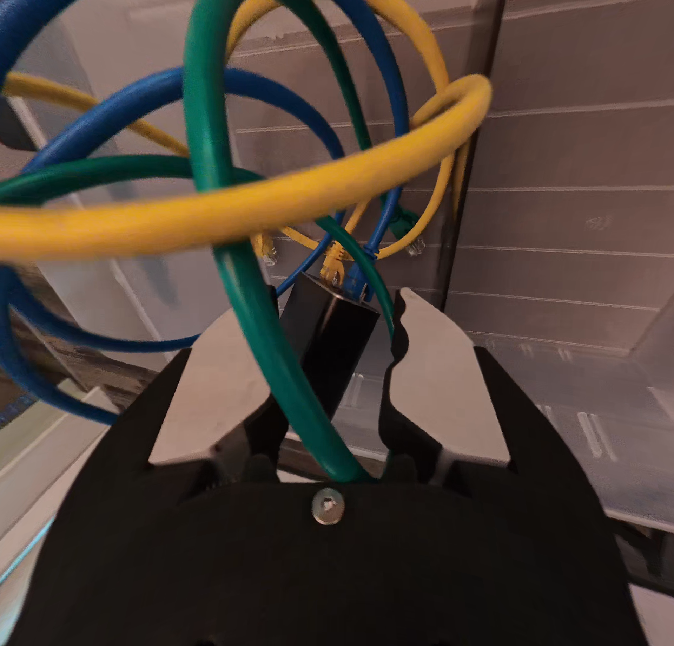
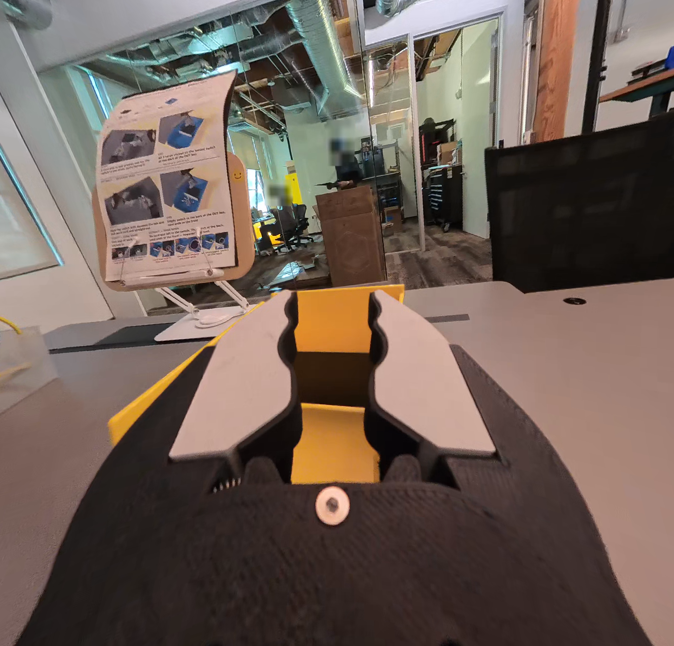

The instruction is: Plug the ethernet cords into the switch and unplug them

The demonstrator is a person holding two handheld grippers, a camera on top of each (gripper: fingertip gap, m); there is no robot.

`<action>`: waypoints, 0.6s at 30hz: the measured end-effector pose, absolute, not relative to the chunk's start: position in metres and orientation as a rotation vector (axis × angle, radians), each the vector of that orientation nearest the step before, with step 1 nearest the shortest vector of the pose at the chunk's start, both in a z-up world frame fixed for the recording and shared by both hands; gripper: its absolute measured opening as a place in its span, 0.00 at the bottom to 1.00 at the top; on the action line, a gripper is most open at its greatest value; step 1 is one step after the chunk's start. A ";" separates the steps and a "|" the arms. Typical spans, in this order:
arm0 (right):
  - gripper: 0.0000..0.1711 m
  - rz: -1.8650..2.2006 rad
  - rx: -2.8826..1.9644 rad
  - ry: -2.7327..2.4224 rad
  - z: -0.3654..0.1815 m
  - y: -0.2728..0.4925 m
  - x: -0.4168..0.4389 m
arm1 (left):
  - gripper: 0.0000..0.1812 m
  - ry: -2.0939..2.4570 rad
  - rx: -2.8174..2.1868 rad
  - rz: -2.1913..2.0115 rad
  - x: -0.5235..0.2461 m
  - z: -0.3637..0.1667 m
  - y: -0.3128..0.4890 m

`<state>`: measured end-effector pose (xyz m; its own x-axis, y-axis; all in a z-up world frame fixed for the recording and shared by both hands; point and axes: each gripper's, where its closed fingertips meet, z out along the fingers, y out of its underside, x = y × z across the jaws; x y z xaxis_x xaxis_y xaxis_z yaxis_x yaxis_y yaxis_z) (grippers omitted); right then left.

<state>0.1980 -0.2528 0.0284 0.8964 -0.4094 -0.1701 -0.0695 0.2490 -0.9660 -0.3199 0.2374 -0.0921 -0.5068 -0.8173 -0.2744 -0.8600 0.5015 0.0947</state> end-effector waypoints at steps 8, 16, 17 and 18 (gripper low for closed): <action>0.22 -0.326 -1.225 0.433 0.048 -0.231 0.233 | 0.20 2.601 -1.283 0.534 -0.322 -0.104 0.240; 0.19 -0.387 -1.157 0.440 0.040 -0.245 0.239 | 0.19 2.512 -1.222 0.674 -0.320 -0.104 0.249; 0.19 -0.377 -1.148 0.448 0.040 -0.243 0.238 | 0.18 2.504 -1.225 0.688 -0.320 -0.103 0.249; 0.19 -0.379 -1.160 0.441 0.038 -0.239 0.235 | 0.18 2.499 -1.228 0.703 -0.321 -0.103 0.249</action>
